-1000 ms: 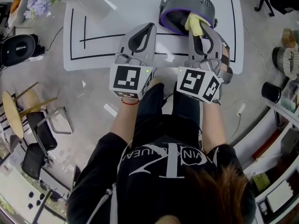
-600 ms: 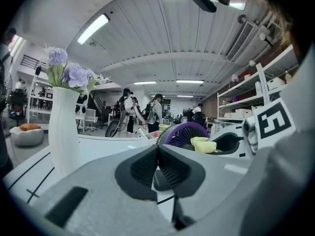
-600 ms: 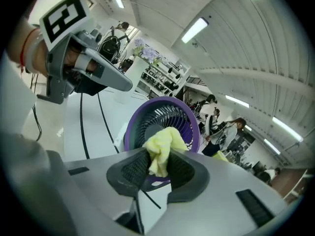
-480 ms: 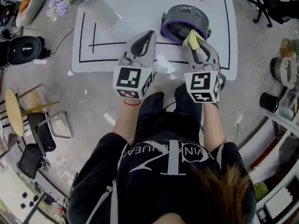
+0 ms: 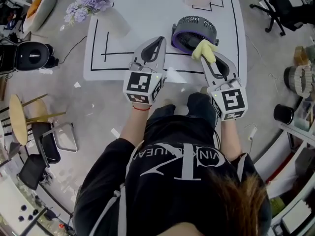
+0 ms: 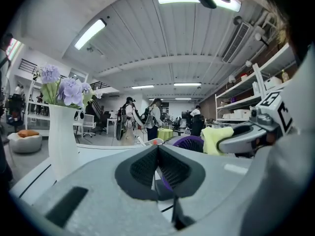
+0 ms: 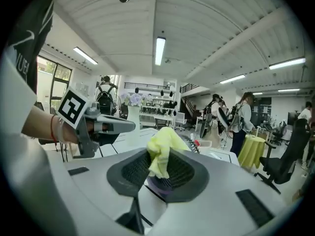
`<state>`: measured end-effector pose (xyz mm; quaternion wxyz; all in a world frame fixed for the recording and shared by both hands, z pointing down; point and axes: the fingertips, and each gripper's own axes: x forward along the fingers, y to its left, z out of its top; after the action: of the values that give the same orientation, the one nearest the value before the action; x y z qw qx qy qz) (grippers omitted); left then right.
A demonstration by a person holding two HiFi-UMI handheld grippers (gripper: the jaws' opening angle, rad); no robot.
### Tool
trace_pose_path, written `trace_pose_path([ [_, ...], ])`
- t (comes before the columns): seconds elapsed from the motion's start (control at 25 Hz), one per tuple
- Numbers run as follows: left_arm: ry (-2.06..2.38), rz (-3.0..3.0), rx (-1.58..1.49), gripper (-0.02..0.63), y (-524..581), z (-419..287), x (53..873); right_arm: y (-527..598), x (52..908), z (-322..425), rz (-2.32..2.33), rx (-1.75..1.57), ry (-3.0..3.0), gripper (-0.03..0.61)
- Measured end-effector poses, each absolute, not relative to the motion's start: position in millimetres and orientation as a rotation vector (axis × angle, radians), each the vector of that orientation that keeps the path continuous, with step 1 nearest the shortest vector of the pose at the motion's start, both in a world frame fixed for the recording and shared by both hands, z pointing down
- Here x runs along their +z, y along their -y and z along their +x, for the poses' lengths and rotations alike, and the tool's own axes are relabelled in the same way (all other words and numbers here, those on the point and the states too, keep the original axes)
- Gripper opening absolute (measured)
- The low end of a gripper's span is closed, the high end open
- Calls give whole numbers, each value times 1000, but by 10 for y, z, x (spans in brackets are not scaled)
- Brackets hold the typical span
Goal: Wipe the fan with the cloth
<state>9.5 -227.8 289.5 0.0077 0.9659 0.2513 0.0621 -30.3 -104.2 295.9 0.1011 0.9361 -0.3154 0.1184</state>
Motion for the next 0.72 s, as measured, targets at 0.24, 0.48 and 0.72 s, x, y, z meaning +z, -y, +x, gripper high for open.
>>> trace_pose_path([
  [0.24,-805,3032,123,11,2258,119,2709,869,2627,-248,2805,228,854,87],
  [0.48,-782,3033,70,11,2335,109,2555,708,2512,-226,2870,191,801,87],
  [0.72,-761,3030,50,11,2431,79,2463,624,2440,-216,2884,172,765,87],
])
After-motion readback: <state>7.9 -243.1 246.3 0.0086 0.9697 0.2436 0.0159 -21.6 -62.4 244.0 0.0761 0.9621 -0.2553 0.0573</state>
